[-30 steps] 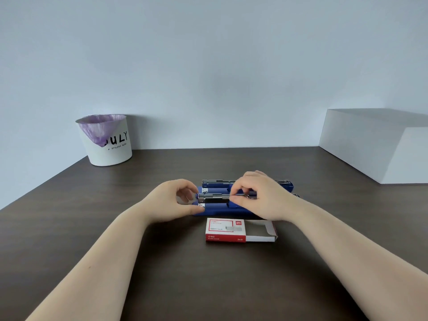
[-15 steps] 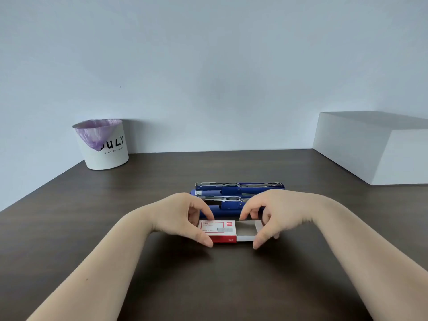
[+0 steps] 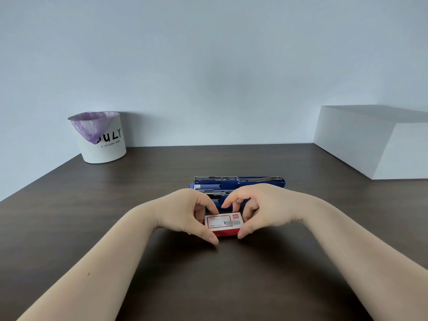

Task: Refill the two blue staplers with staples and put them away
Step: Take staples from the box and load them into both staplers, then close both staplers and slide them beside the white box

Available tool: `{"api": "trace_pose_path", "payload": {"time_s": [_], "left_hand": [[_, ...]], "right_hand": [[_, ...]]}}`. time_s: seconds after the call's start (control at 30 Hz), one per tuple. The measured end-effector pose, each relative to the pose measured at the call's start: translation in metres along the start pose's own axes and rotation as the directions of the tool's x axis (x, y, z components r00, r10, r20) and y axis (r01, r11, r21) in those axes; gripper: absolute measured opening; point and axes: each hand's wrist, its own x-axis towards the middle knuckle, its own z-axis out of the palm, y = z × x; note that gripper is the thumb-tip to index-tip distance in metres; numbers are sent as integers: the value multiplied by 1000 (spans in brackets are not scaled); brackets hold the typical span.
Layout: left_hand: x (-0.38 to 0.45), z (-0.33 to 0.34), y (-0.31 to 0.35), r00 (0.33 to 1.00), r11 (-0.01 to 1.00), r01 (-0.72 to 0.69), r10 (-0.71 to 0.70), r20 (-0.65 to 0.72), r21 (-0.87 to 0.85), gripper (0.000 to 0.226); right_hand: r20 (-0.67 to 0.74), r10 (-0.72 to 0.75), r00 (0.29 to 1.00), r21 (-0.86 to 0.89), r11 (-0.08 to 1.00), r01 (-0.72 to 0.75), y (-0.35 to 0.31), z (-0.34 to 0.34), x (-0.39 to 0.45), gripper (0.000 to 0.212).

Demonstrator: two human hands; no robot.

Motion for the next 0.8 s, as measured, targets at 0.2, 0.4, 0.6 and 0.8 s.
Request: {"api": "trace_pose_path", "payload": {"time_s": [0.2,0.4,0.6,0.8], "left_hand": [[-4,-4,-2,999,1000,3,-4,-34,-17,51],[-9,-22,-15,872,956,-40,-108,-477,-290,13],[15,-9,-45,738,955,177,-289,-609,-238,23],[28,-5,-48,825,959,258,-283,-490,-118,33]], "right_hand": [[-180,68,981,70,996,-56,8,-10,-4,17],[-560,191,806,-37,966,-254,57,-39,-3,16],[-510,383,770,114,918,-380,84,-35,2,47],[-485,457,745,334,885,-326,92,-34,12,34]]}}
